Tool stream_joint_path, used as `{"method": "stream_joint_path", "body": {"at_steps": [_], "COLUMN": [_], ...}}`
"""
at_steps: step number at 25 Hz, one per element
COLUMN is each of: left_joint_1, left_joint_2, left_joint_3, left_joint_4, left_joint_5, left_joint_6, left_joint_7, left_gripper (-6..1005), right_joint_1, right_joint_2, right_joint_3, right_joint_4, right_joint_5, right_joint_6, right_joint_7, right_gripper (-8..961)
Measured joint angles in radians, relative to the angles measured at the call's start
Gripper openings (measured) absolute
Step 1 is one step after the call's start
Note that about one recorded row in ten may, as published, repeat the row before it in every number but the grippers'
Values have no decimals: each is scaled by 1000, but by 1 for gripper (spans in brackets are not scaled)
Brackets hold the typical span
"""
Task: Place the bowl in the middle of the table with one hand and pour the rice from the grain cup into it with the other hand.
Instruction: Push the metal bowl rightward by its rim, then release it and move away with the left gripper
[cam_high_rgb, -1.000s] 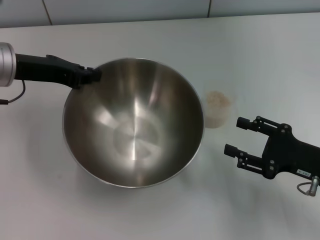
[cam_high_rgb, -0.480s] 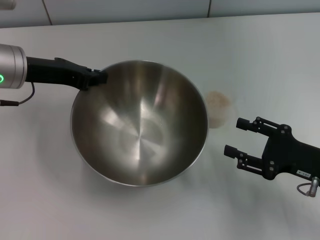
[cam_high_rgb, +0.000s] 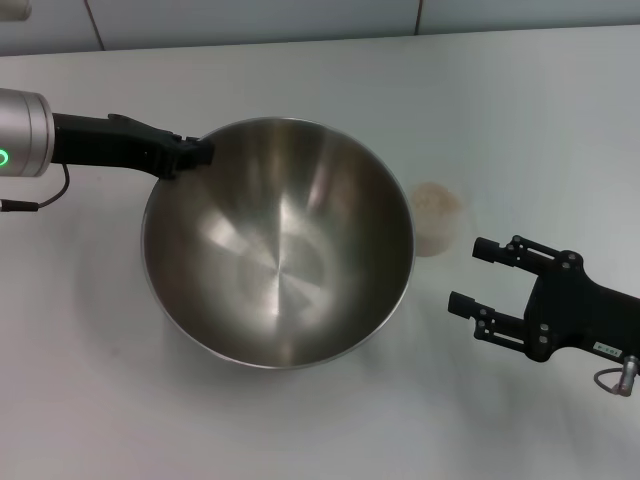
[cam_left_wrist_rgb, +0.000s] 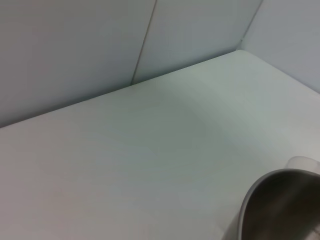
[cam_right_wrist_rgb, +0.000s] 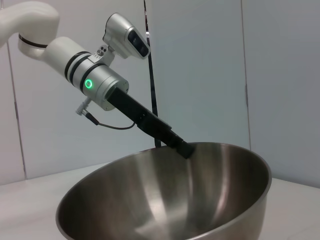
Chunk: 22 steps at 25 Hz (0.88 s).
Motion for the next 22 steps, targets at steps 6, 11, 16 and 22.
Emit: {"method": "stream_joint_path", "body": {"at_steps": [6, 11, 16, 22], "left_joint_1": [3, 0, 2, 9], "left_joint_2": [1, 2, 0, 1], "left_joint_3": [1, 3, 9, 9], "left_joint_4": [-5, -32, -58, -99], "left_joint_5": [0, 0, -19, -66], "left_joint_6": [-1, -2, -20, -75], "left_joint_7": [8, 40, 106, 175], "left_gripper": [50, 50, 50, 109], "right_joint_1": [-1, -1, -1, -3], "right_joint_2": [0, 2, 2, 2], "right_joint_3": [-3, 0, 4, 5], "right_joint_4": [0, 0, 0, 0], "right_joint_5": [0, 0, 0, 0], "right_joint_6": [0, -14, -35, -35], "right_joint_7": [1, 1, 1, 1], "right_gripper": [714, 714, 714, 714]}}
